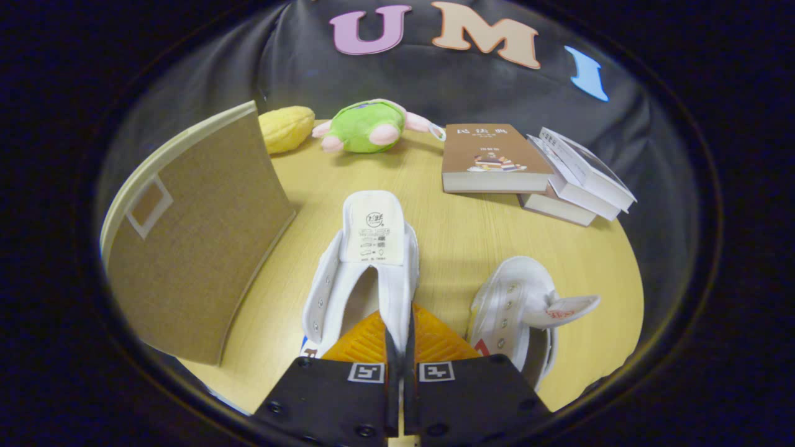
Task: Open the storage box then place both shoes into the box .Put the left shoe in first, then the right shoe, with the right side of both shoes facing outward in a uniform manner.
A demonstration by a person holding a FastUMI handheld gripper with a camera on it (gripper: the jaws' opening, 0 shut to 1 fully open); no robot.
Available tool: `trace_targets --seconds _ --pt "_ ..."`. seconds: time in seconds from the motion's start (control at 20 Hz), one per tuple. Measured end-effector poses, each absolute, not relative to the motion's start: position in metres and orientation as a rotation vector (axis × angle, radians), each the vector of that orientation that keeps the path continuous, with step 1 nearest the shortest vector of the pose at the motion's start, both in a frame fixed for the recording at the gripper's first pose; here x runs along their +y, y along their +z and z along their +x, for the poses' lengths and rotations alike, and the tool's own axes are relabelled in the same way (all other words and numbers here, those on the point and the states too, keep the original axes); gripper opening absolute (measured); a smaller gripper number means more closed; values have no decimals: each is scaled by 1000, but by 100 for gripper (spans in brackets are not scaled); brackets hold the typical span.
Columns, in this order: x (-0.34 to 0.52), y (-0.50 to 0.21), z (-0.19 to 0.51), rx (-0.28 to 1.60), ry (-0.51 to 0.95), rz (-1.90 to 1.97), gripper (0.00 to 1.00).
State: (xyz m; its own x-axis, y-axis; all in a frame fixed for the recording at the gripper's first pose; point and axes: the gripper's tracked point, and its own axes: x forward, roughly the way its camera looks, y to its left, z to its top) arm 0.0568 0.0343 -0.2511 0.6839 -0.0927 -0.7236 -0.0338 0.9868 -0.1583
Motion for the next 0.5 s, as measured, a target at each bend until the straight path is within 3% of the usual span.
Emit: trace_targets --seconds 0.5 --pt "73 -235 43 876 74 377 6"
